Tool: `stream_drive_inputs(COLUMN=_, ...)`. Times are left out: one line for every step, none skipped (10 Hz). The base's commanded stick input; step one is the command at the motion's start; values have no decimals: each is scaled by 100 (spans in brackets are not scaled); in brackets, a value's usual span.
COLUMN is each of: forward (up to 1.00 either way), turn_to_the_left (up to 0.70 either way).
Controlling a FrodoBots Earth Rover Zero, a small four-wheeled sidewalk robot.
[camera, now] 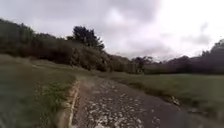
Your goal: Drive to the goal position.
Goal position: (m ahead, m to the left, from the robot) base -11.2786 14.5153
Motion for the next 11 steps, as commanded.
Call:
stream_drive_inputs(forward=0, turn_to_the_left=-70)
stream_drive_inputs(forward=0, turn_to_the_left=-70)
stream_drive_inputs(forward=0, turn_to_the_left=-70)
stream_drive_inputs(forward=0, turn_to_the_left=-70)
stream_drive_inputs(forward=0, turn_to_the_left=-70)
stream_drive_inputs(forward=0, turn_to_the_left=-70)
stream_drive_inputs(forward=0, turn_to_the_left=-70)
stream_drive_inputs(forward=0, turn_to_the_left=-7)
stream_drive_inputs(forward=0, turn_to_the_left=-1)
stream_drive_inputs(forward=0, turn_to_the_left=0)
stream_drive_inputs(forward=0, turn_to_the_left=0)
